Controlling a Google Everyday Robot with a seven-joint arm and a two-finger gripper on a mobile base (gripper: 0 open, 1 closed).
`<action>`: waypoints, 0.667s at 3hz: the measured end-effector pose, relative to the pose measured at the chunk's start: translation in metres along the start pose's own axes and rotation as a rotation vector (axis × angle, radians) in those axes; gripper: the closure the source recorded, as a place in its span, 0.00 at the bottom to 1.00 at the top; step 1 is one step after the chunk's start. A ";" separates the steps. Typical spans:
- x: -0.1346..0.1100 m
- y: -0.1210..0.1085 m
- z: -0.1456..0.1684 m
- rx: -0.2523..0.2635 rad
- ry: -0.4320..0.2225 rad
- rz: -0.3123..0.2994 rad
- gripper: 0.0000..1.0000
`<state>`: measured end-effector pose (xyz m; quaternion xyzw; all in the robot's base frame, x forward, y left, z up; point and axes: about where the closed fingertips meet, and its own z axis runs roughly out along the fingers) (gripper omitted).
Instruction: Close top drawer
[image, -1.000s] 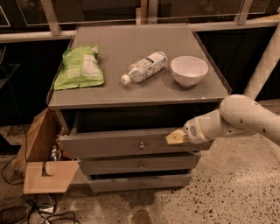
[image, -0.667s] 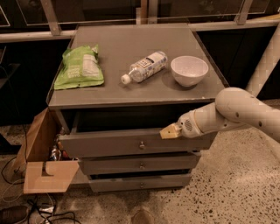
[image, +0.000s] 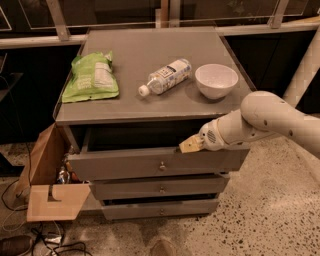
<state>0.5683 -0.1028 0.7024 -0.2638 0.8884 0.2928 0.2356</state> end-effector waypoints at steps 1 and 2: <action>0.043 0.000 -0.024 0.010 0.035 0.099 1.00; 0.100 -0.011 -0.051 0.056 0.058 0.211 1.00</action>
Offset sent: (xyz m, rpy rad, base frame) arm -0.1367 -0.1340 -0.0478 -0.0459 0.2452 -0.2922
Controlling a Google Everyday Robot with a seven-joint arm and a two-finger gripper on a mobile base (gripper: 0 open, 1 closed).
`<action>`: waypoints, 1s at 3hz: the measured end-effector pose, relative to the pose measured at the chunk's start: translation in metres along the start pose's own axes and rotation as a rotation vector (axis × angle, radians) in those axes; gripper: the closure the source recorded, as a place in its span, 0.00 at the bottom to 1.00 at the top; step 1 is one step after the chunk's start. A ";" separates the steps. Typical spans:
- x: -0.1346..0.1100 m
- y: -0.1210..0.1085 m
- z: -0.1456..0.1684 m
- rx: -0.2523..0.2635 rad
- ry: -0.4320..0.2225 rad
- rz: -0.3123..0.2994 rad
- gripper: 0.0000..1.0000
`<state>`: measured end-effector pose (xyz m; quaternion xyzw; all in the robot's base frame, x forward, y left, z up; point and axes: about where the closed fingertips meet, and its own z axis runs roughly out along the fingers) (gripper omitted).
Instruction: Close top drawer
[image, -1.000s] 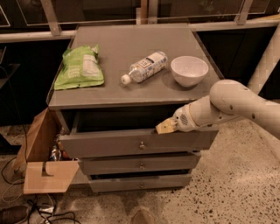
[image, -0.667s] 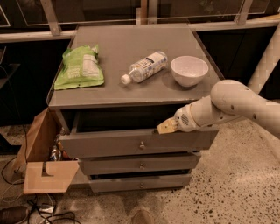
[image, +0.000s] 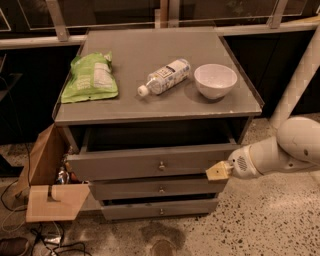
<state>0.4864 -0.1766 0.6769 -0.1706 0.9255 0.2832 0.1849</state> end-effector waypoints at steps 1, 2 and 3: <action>0.004 -0.001 0.000 0.001 0.003 0.006 1.00; -0.026 0.004 0.008 -0.019 -0.002 -0.023 1.00; -0.073 0.008 0.033 0.004 0.035 -0.149 1.00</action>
Offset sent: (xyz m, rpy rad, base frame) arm 0.0632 0.0340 0.0232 0.0307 -0.0400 0.0642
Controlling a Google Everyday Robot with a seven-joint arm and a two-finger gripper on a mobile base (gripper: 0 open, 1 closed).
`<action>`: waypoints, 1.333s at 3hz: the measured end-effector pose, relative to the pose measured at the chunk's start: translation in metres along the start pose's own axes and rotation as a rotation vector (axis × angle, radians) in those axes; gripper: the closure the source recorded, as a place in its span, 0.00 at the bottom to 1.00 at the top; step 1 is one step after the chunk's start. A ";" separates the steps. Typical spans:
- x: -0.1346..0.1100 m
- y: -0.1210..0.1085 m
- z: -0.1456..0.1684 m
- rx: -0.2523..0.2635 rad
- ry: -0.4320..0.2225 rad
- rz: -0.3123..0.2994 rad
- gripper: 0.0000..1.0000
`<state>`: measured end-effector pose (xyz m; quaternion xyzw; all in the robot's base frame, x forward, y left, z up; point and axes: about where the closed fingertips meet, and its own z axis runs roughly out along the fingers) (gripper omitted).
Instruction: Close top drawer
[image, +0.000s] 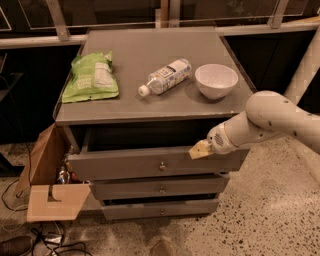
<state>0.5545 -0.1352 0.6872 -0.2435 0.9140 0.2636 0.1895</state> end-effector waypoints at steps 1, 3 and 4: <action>0.005 0.001 -0.004 0.001 0.001 0.018 1.00; 0.097 -0.007 -0.009 0.056 0.056 0.279 1.00; 0.108 -0.005 -0.005 0.052 0.072 0.298 1.00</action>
Offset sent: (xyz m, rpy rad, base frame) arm -0.1054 -0.0686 -0.0583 -0.0273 0.2589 -0.3390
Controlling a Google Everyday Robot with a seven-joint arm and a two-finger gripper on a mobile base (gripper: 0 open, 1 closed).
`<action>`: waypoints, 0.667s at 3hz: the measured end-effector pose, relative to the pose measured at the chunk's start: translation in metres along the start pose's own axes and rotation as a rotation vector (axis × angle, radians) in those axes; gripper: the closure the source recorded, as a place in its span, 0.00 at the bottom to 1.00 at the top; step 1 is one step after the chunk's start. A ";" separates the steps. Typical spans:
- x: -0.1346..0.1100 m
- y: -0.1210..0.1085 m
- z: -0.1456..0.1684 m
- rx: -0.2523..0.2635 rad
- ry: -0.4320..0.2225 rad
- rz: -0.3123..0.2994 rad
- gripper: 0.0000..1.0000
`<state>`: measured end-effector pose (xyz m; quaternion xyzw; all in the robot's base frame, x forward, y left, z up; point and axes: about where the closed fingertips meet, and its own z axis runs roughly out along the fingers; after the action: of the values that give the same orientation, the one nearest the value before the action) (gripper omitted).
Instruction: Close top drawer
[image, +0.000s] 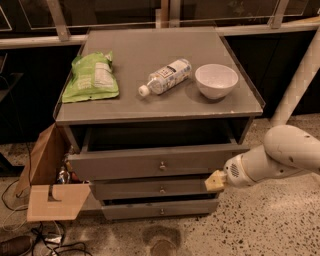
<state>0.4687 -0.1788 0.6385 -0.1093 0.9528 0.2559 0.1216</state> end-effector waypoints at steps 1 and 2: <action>-0.035 -0.003 0.019 -0.022 -0.031 0.029 1.00; -0.071 0.003 0.035 -0.039 -0.058 0.010 1.00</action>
Offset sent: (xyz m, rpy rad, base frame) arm 0.1122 0.0475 -0.0062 0.0744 -0.0751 -0.0223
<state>0.5413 -0.1475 0.6309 -0.0995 0.9442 0.2781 0.1457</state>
